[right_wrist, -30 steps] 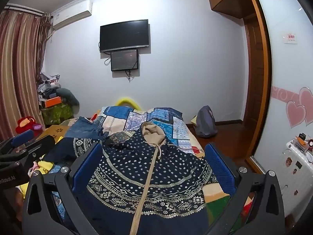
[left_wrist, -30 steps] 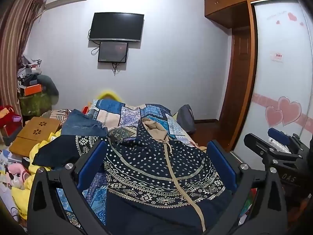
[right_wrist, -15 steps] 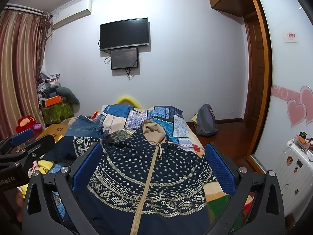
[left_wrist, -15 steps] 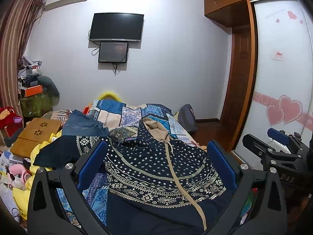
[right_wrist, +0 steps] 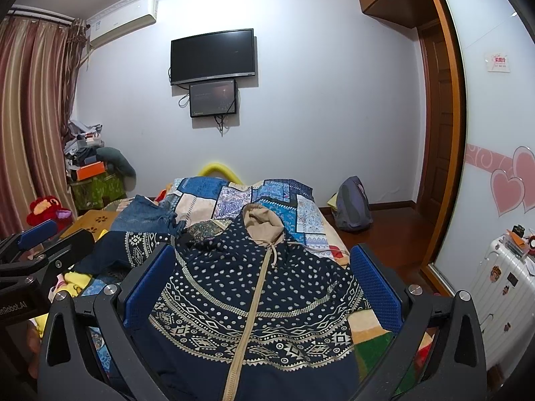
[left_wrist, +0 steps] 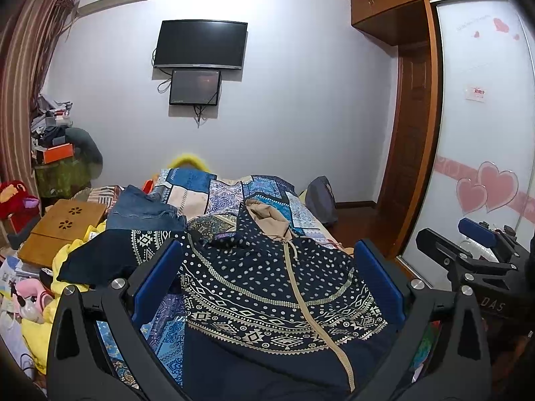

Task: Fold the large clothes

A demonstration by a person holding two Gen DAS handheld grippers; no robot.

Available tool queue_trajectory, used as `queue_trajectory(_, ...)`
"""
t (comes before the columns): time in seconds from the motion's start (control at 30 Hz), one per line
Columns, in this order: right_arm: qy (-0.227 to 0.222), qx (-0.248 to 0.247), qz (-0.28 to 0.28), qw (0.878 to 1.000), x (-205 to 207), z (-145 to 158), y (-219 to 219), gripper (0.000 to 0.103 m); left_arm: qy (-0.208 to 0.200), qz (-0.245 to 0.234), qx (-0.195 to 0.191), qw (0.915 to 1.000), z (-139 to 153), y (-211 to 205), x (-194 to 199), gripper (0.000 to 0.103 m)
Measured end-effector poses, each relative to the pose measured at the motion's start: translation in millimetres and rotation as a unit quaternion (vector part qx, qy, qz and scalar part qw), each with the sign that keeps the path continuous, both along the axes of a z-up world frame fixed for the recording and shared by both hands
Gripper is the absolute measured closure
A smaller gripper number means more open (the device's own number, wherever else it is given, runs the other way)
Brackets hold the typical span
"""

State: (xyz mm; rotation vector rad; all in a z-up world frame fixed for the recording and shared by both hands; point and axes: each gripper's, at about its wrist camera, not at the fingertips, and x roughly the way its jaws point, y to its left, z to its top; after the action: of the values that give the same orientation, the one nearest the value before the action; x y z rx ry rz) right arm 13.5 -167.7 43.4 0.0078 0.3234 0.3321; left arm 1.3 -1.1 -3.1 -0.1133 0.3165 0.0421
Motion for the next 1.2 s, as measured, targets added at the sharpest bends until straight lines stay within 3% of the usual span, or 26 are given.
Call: queue_trajectory(1.2, 0.011, -0.005, -0.001, 1.0, 8.2, -7.4, 2.2, 0.0, 0.007, 0.003, -0.01, 0.9999, -4.9, 8.7, 10.2, 0.0)
